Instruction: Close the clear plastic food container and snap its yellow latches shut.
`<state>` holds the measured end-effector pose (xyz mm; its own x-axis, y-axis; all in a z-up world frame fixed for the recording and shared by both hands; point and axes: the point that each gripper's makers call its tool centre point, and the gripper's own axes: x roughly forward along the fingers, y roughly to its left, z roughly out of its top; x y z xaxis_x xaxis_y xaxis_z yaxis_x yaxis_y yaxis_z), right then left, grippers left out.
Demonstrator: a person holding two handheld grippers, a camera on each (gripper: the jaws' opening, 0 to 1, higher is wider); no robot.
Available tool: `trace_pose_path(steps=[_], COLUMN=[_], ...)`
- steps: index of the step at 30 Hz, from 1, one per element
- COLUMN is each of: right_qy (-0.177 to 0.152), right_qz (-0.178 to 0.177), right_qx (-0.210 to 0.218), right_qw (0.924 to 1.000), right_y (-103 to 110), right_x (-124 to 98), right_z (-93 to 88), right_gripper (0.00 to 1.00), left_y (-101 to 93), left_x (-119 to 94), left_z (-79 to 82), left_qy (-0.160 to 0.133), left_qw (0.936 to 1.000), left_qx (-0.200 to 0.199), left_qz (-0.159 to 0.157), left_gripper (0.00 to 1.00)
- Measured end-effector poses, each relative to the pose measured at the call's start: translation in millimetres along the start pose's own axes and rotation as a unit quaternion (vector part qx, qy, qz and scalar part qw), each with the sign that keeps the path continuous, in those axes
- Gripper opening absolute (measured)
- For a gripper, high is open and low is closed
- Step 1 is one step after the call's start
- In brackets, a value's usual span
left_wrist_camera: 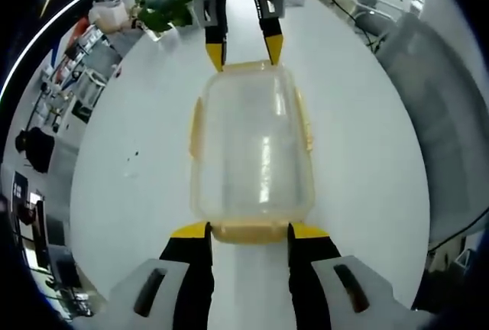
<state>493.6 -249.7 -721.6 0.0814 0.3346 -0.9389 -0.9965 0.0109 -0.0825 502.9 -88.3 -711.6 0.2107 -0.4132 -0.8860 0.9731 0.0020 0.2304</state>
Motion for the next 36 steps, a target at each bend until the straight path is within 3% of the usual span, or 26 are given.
trace_pose_path(steps=[28, 36], right_qy=[0.015, 0.015], right_qz=[0.018, 0.026], right_qx=[0.006, 0.011], right_qw=[0.9997, 0.9995], right_y=[-1, -1], right_x=[-12, -12], right_z=[-53.6, -63.5], right_gripper=[0.35, 0.35], left_y=[-2.7, -1.5], left_x=[28, 34], left_z=[47.4, 54.3], left_qy=[-0.013, -0.018], left_qw=[0.9998, 0.9997], left_qx=[-0.011, -0.011], left_qz=[-0.009, -0.015], left_gripper=[0.35, 0.35])
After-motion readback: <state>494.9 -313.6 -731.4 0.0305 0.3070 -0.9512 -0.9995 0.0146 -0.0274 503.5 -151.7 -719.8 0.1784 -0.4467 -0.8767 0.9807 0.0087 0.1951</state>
